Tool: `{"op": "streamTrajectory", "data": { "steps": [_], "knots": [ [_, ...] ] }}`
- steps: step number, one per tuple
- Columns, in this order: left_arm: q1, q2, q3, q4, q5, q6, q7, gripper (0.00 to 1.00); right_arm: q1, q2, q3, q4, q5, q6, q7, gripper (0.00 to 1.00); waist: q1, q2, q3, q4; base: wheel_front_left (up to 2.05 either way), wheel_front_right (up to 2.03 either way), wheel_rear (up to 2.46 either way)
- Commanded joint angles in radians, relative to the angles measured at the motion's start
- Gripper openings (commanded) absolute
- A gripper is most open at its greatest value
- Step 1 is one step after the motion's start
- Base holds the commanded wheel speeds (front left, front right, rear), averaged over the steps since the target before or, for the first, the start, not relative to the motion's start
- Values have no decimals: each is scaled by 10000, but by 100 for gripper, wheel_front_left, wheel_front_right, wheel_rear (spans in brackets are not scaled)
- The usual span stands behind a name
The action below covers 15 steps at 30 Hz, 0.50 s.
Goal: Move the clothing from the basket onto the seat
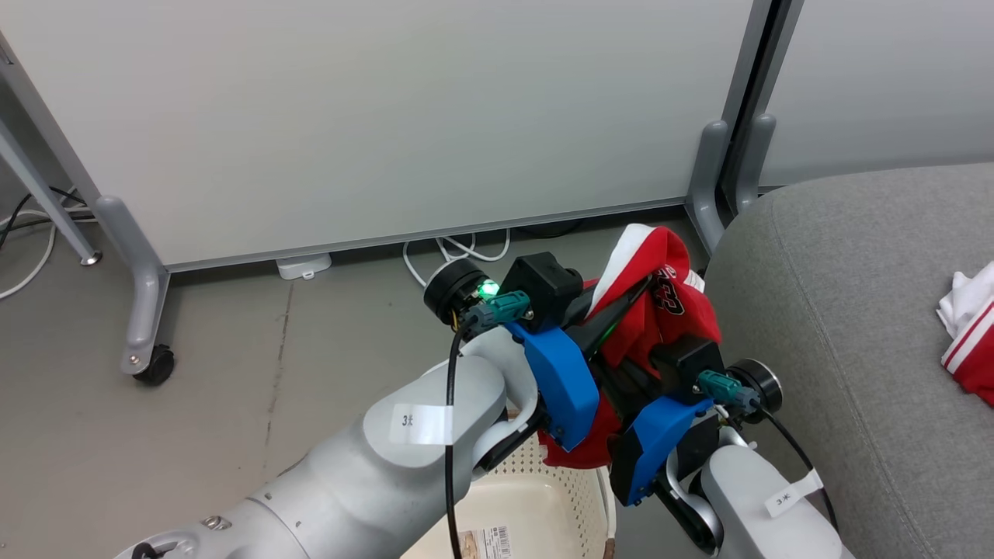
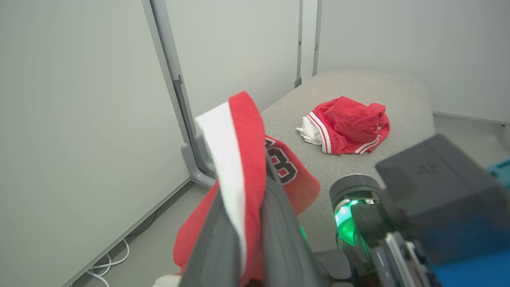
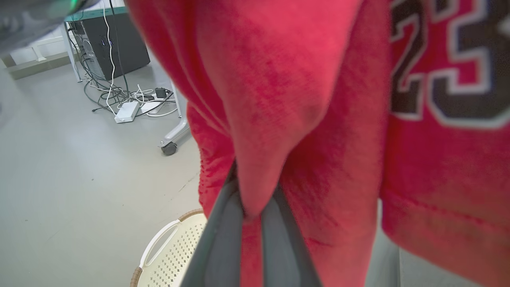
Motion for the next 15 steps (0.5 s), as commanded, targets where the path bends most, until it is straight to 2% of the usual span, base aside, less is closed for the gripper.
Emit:
{"op": "streamTrajectory", "data": {
  "steps": [1,15],
  "knots": [
    [68,-3,-17,38,-64,-16,-47,0,-149,18,47,64,80,1,-49,0,0,0,-9,-45,0,0,0],
    [47,-3,169,93,74,-16,-49,0,-215,21,152,225,256,1,-115,0,0,0,20,-155,0,0,0]
  ]
}}
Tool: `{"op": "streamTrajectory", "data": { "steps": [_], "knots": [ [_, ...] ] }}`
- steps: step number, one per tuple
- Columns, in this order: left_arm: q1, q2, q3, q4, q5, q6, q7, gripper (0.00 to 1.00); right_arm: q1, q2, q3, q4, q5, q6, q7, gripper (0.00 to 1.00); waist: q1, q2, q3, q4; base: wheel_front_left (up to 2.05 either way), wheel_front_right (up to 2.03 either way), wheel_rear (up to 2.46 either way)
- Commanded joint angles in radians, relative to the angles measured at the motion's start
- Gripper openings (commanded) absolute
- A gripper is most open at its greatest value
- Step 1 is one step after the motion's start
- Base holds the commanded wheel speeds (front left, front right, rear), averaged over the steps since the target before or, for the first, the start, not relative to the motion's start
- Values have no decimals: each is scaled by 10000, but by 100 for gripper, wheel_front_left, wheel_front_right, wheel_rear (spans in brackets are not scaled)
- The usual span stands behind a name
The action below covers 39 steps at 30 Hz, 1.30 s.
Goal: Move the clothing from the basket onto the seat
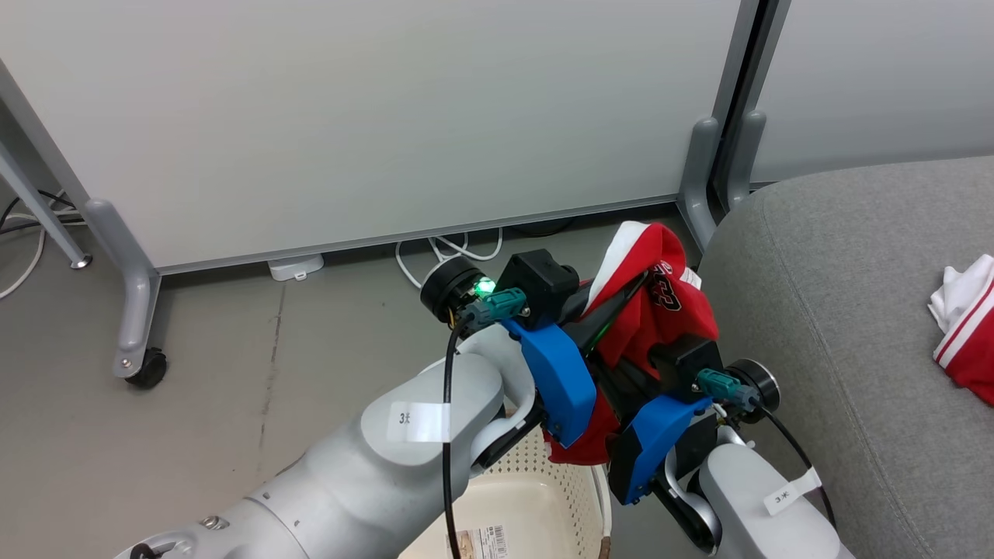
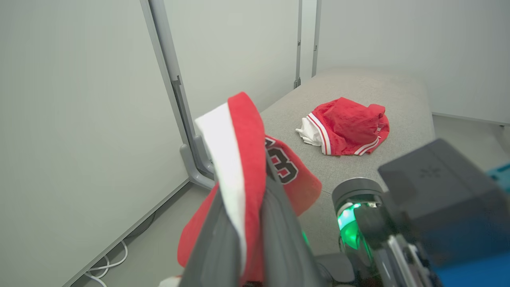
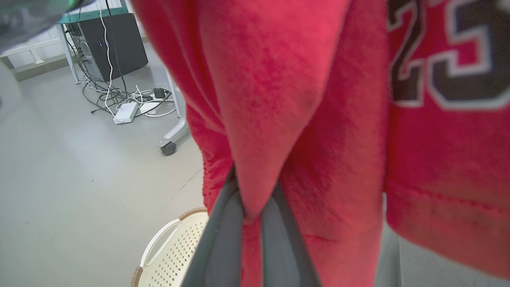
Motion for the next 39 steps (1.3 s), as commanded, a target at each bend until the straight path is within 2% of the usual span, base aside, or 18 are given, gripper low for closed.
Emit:
{"op": "streamTrajectory", "data": {
  "steps": [1,2,3,4,8,12,26,33,39],
  "knots": [
    [37,-5,105,9,45,-16,-51,3,-115,21,-9,27,39,1,-68,0,0,0,1,10,0,0,0],
    [49,-5,134,4,55,-16,-51,31,-113,21,-12,36,32,1,-68,0,0,0,2,16,0,0,0],
    [37,-5,192,-7,140,-14,-51,71,-118,21,-19,42,25,1,-86,0,0,0,7,24,0,0,0],
    [52,-5,241,-25,211,-11,-51,100,-128,21,-28,43,24,1,-97,0,0,0,12,32,0,0,0],
    [296,-1,696,-80,602,26,-49,100,-160,20,-92,-30,-27,1,-151,0,0,0,59,55,0,0,0],
    [855,50,1614,-248,1243,36,-42,100,-161,19,-282,-174,-145,1,-214,0,0,0,172,82,0,0,0],
    [4303,1107,5754,-2794,4425,-9,-40,100,429,-49,-1393,-1213,-515,1,-51,0,0,0,617,390,0,0,0],
    [5690,1040,7006,-3336,5300,-34,-40,100,679,-31,-1779,-1741,-681,1,129,0,0,0,792,469,0,0,0],
    [6503,998,7925,-3464,5576,-16,-42,100,815,-13,-1836,-1928,-673,1,228,0,0,0,854,442,0,0,0]
  ]
}}
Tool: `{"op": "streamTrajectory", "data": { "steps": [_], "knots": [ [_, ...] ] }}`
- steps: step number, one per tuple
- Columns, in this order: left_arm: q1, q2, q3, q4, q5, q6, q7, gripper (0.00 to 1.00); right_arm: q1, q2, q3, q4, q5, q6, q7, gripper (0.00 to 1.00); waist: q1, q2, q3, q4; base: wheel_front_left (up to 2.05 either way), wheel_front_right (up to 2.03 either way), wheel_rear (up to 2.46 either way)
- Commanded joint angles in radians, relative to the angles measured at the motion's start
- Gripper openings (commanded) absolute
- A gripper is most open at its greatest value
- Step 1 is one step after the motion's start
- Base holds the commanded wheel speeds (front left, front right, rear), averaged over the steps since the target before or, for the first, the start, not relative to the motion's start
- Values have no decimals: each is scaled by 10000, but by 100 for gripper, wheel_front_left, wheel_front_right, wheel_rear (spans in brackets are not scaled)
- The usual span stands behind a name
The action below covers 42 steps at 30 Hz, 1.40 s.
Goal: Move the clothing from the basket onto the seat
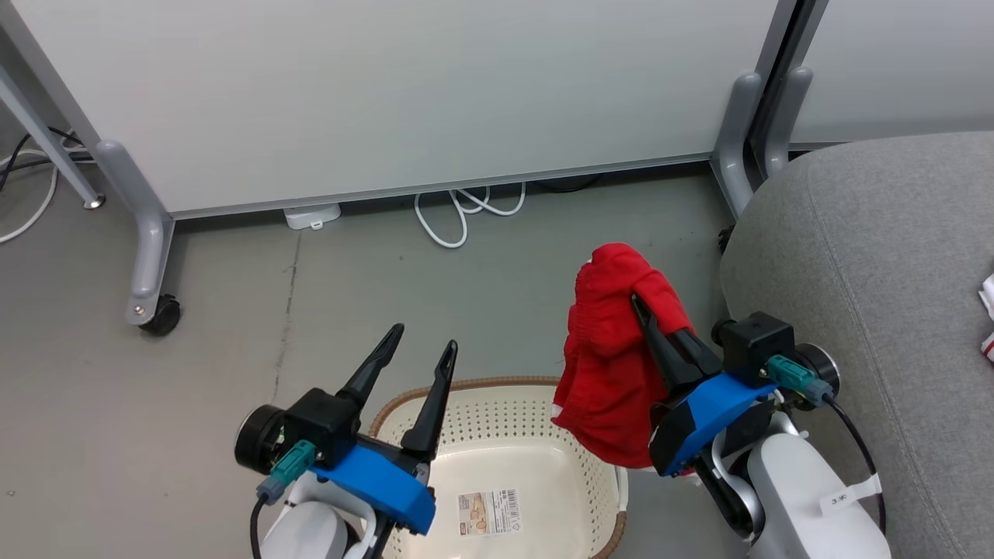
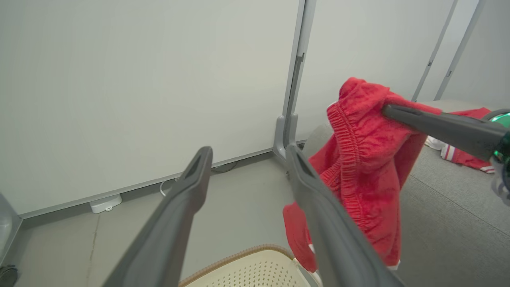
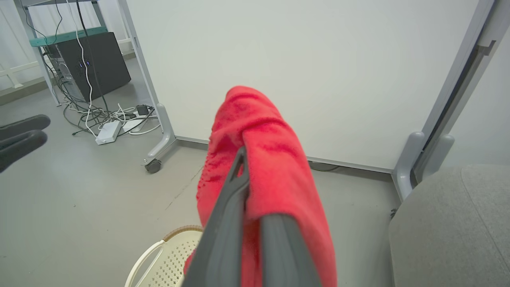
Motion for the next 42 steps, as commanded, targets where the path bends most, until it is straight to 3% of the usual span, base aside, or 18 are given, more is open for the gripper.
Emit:
{"op": "streamTrajectory", "data": {
  "steps": [1,8,22,42],
  "knots": [
    [250,-7,129,-52,93,-22,-27,100,97,5,-21,-85,-9,1,17,0,0,0,0,-5,0,0,0],
    [688,-67,649,-170,321,-24,-27,100,218,13,-92,-202,-39,1,98,0,0,0,-34,-11,0,0,0],
    [798,-95,688,-140,406,-25,-27,100,318,20,-148,-351,-23,1,162,0,0,0,-19,-442,0,0,0],
    [452,84,638,-62,513,-25,-27,100,328,35,-172,-228,88,3,-1,0,0,0,158,-3429,0,0,0]
  ]
}}
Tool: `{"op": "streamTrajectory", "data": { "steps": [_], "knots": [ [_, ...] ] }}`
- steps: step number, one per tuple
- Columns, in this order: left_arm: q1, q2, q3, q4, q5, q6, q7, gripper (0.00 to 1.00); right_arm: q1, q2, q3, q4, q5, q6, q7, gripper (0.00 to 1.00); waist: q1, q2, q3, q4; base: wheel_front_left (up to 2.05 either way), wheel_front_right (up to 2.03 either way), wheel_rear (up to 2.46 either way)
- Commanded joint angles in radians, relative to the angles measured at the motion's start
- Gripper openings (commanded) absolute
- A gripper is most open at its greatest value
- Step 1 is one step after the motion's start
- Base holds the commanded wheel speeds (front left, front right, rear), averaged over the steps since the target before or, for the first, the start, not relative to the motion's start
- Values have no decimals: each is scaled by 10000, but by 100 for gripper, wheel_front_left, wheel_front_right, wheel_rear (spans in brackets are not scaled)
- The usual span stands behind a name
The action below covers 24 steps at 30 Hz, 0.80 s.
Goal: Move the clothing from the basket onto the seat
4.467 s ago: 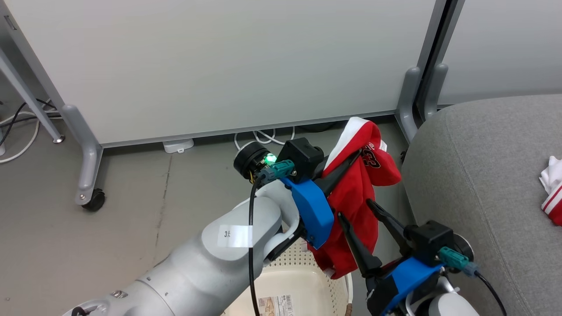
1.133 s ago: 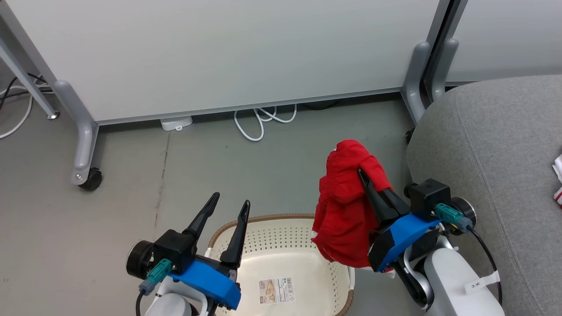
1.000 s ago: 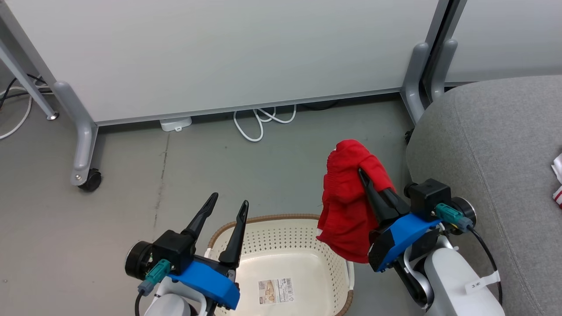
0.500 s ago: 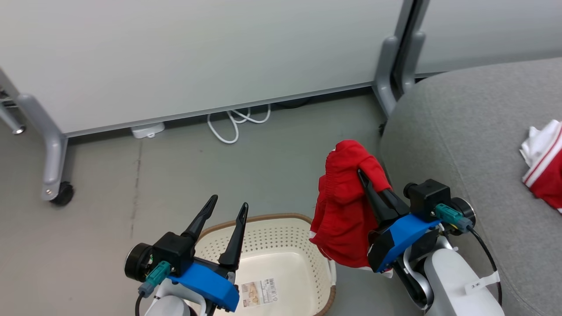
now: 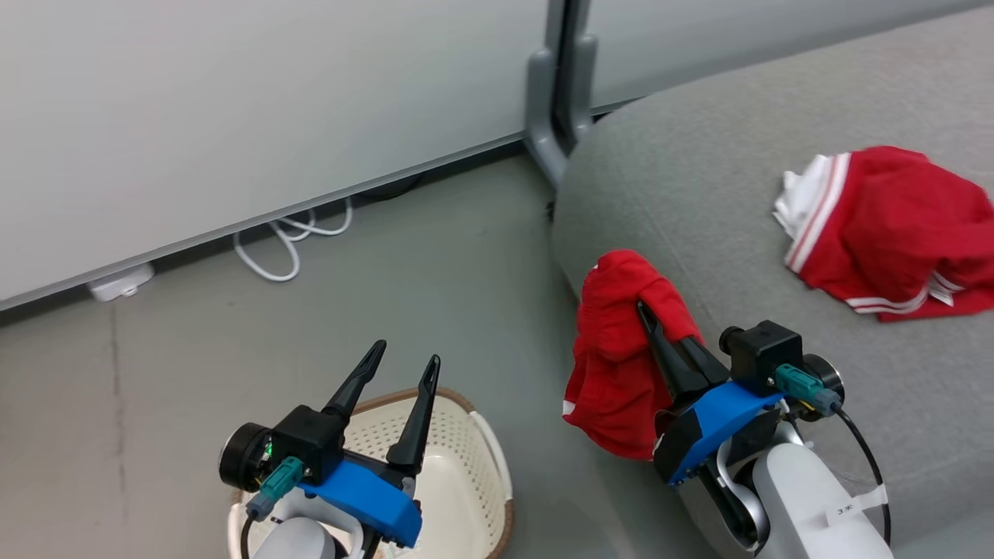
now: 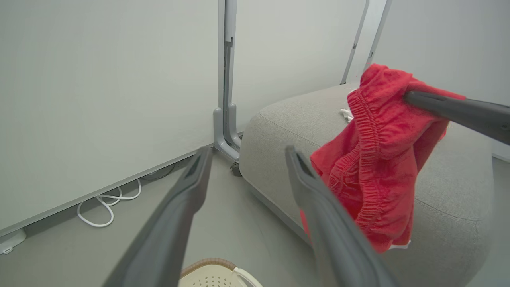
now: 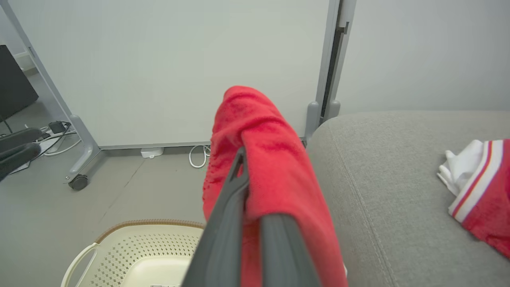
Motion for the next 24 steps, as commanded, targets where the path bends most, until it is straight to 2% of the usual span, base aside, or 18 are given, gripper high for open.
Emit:
{"op": "streamTrajectory", "data": {
  "steps": [1,14,24],
  "knots": [
    [-149,49,4,28,64,-23,-27,100,59,18,-49,5,43,1,-56,0,0,0,53,-629,0,0,0],
    [-174,69,-79,80,25,-23,-27,100,243,19,-88,-56,152,1,-89,0,0,0,132,-1910,0,0,0],
    [-274,92,-224,94,42,-23,-27,100,224,20,-156,-90,217,1,-115,0,0,0,265,-1979,0,0,0]
  ]
}}
